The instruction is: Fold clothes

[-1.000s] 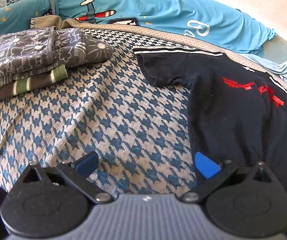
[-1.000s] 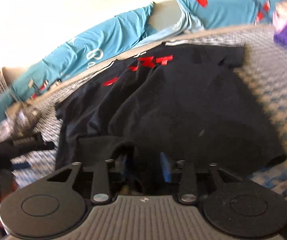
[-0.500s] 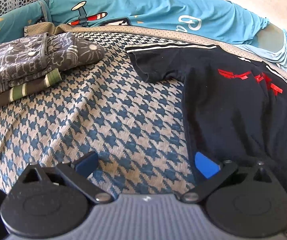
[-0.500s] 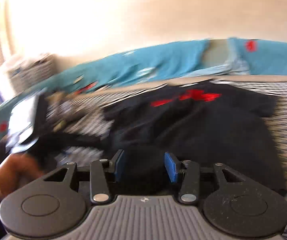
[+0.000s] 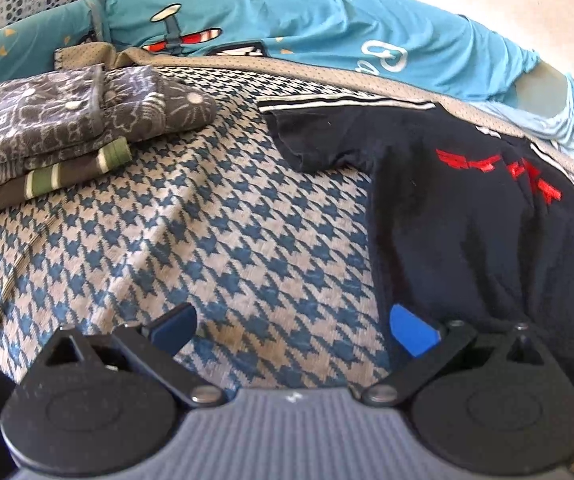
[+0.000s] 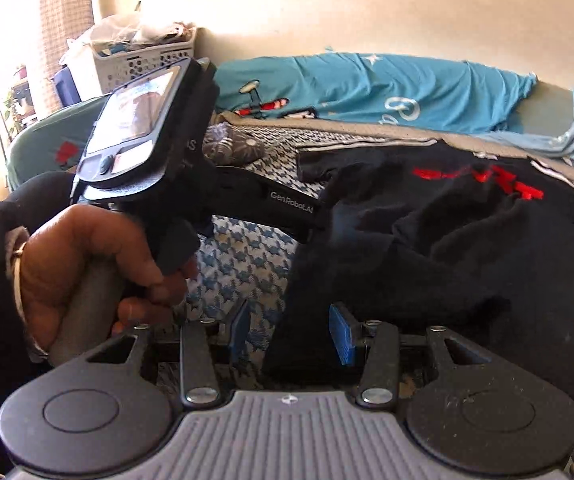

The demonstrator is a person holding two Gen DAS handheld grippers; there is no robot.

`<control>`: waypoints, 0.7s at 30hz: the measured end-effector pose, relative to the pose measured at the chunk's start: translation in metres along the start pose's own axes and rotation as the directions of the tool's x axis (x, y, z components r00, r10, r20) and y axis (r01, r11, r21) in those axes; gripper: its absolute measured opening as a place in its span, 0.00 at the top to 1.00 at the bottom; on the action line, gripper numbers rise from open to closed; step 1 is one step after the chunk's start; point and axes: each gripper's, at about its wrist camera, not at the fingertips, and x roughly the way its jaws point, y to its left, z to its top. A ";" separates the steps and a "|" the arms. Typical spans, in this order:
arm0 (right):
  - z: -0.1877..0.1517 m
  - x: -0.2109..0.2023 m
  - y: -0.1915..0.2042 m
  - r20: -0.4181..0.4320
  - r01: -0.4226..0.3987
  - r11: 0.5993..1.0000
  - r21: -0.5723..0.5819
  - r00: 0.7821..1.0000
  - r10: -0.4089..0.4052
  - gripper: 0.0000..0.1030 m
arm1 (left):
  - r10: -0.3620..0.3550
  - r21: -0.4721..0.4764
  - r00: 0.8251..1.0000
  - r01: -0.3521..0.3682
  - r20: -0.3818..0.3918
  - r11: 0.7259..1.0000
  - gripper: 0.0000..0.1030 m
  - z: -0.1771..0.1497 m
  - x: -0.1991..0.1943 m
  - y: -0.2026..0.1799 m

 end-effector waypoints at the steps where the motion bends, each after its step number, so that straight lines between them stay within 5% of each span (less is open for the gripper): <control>1: 0.000 -0.001 0.002 0.006 -0.006 1.000 -0.010 1.000 0.006 0.59 | -0.001 -0.004 1.000 0.001 0.003 1.000 0.00 0.000 -0.001 0.001; 10: -0.001 0.016 0.017 -0.036 -0.011 0.994 -0.106 0.999 0.007 0.57 | 0.003 -0.012 1.000 -0.003 0.012 1.000 0.00 0.002 -0.004 0.007; 21: -0.020 0.037 0.026 -0.100 0.106 0.965 -0.240 0.986 -0.133 0.58 | -0.025 -0.009 1.000 0.025 0.011 1.000 0.00 0.001 -0.002 0.001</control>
